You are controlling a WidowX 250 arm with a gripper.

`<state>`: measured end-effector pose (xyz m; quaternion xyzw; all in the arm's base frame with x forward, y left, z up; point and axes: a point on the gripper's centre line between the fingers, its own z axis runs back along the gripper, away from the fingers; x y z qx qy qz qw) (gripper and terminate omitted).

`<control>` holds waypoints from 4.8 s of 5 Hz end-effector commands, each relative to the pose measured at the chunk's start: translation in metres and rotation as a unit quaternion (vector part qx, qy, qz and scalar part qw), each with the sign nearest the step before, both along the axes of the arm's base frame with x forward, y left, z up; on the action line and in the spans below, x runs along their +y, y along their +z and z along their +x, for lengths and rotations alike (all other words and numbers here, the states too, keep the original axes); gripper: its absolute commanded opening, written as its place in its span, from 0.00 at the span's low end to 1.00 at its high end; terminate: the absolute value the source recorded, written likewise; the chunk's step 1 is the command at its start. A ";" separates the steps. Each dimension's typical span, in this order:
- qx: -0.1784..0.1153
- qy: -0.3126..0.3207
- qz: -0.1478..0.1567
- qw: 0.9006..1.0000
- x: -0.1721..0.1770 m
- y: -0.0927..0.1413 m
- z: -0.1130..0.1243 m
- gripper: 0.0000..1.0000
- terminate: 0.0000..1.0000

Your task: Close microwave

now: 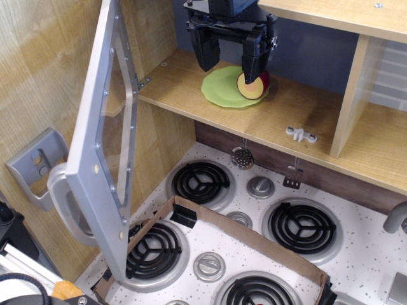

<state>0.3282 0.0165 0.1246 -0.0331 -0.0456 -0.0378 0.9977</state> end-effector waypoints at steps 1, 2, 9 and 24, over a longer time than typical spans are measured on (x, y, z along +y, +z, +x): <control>0.000 0.000 0.000 1.000 0.000 0.000 0.000 1.00 0.00; -0.023 -0.038 0.021 0.999 0.008 0.018 -0.010 1.00 0.00; 0.055 -0.046 0.178 0.981 0.050 0.089 -0.112 1.00 0.00; -0.218 -0.037 0.007 0.975 0.018 0.003 -0.002 1.00 0.00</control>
